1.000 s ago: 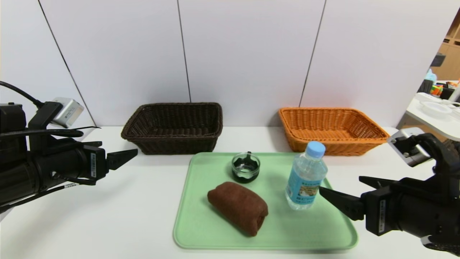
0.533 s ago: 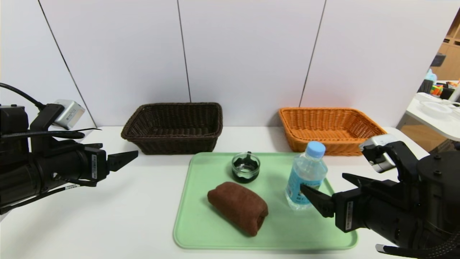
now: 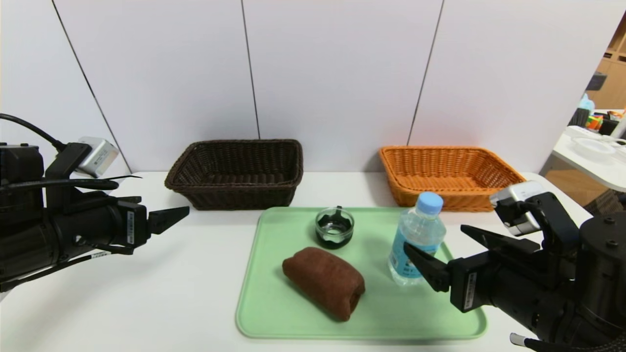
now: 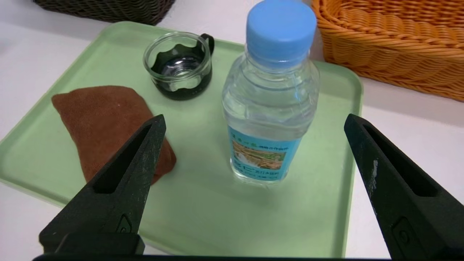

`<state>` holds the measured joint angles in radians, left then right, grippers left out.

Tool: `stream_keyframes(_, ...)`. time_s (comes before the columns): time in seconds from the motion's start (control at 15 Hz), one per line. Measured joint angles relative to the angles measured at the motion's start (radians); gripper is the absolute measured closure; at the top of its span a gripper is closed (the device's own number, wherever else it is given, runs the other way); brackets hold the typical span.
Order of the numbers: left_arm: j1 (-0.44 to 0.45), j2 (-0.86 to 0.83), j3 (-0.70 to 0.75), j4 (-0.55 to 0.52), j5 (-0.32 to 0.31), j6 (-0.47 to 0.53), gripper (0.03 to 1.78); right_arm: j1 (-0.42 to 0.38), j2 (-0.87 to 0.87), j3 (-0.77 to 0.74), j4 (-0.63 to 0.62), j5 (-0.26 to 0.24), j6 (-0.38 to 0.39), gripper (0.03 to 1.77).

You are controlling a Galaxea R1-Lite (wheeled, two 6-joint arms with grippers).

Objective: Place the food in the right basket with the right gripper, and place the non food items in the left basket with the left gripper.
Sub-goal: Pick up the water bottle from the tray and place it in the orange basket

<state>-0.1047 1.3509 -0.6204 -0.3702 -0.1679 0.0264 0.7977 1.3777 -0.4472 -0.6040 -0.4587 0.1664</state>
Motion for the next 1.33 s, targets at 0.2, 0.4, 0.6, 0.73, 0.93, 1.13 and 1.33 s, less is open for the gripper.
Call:
stream_keyframes(0.2, 0.0, 0.001, 0.0, 0.0, 0.0, 0.0, 0.12, -0.001, 0.004, 0.001, -0.004, -0.022, -0.004, 0.1)
stream_keyframes(0.4, 0.0, 0.001, -0.001, -0.001, 0.001, -0.002, 0.12, -0.007, -0.001, 0.003, -0.007, -0.022, -0.006, 0.1)
stream_keyframes(0.6, 0.0, 0.002, -0.001, -0.002, 0.001, -0.003, 0.12, -0.011, 0.011, -0.001, -0.019, -0.022, -0.008, 0.1)
stream_keyframes(0.73, 0.0, 0.003, -0.003, -0.011, 0.001, -0.002, 0.12, -0.014, 0.027, -0.002, -0.064, -0.022, -0.034, 0.1)
stream_keyframes(0.93, 0.001, 0.007, -0.001, -0.039, 0.002, -0.002, 0.12, -0.02, 0.047, 0.003, -0.074, -0.022, -0.051, 0.1)
stream_keyframes(1.13, 0.0, 0.011, 0.0, -0.041, 0.002, -0.001, 0.12, -0.023, 0.076, 0.0, -0.095, -0.022, -0.054, 0.1)
stream_keyframes(1.33, 0.001, 0.023, 0.0, -0.049, 0.002, 0.0, 0.12, -0.022, 0.136, 0.0, -0.175, -0.022, -0.06, 0.1)
